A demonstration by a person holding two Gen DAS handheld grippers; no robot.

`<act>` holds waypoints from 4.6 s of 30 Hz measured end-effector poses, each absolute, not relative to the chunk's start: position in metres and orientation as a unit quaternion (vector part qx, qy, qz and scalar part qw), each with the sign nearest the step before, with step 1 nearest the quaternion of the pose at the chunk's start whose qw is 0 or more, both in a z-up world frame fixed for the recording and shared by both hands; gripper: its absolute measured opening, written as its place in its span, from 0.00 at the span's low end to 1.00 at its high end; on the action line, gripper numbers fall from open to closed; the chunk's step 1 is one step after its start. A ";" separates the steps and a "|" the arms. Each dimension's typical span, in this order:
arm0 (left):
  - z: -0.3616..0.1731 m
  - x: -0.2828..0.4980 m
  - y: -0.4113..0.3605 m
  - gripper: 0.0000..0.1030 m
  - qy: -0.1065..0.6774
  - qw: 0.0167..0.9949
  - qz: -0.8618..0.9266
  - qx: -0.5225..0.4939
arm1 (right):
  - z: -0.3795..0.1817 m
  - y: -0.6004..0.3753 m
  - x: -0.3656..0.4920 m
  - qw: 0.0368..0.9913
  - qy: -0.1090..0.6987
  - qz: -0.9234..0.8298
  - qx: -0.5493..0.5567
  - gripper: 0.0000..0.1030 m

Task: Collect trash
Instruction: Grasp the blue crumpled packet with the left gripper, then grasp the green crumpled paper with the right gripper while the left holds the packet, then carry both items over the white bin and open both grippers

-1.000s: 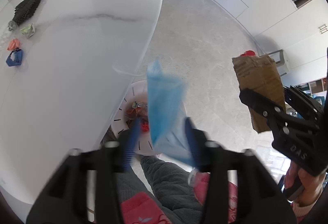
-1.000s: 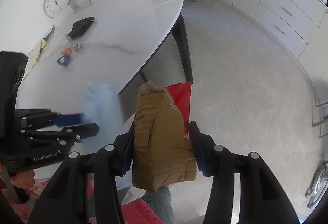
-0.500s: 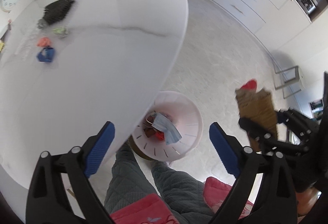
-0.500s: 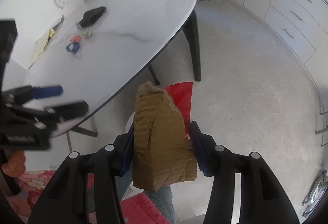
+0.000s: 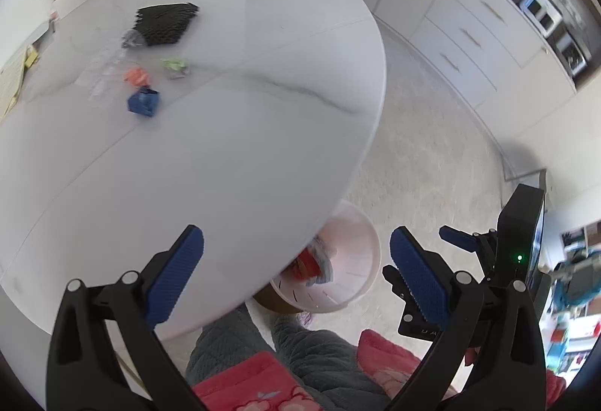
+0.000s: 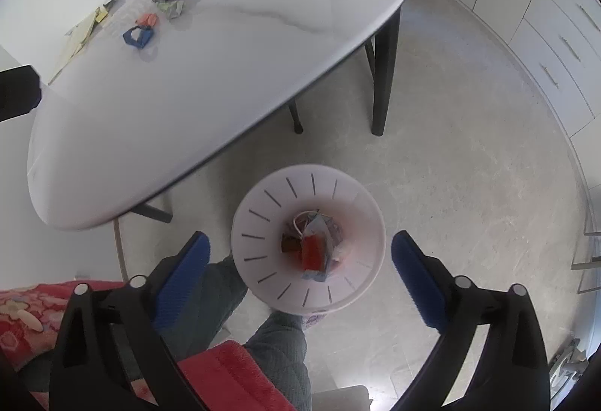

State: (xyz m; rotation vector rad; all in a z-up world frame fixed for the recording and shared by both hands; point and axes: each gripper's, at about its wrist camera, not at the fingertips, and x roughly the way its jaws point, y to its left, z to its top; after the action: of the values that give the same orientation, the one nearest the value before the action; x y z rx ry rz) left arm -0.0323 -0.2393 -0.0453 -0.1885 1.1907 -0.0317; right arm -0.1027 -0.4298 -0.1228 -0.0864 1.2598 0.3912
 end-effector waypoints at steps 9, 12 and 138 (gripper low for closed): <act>-0.037 -0.023 -0.190 0.92 0.550 0.828 0.015 -0.107 | -0.090 -0.406 -0.066 0.815 0.550 0.181 -0.036 0.98; -0.036 -0.013 -0.174 0.92 0.550 0.829 0.029 -0.097 | -0.081 -0.395 -0.050 0.820 0.540 0.185 -0.037 0.98; -0.101 -0.013 -0.348 0.74 0.590 0.783 -0.182 0.075 | -0.102 -0.495 -0.123 0.808 0.573 0.141 0.001 0.36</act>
State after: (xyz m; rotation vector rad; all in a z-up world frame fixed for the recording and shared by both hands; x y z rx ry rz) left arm -0.0134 -0.3483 -0.1008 0.1620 1.2731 -0.3921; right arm -0.1229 -0.4954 -0.1022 0.0020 1.2249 0.3007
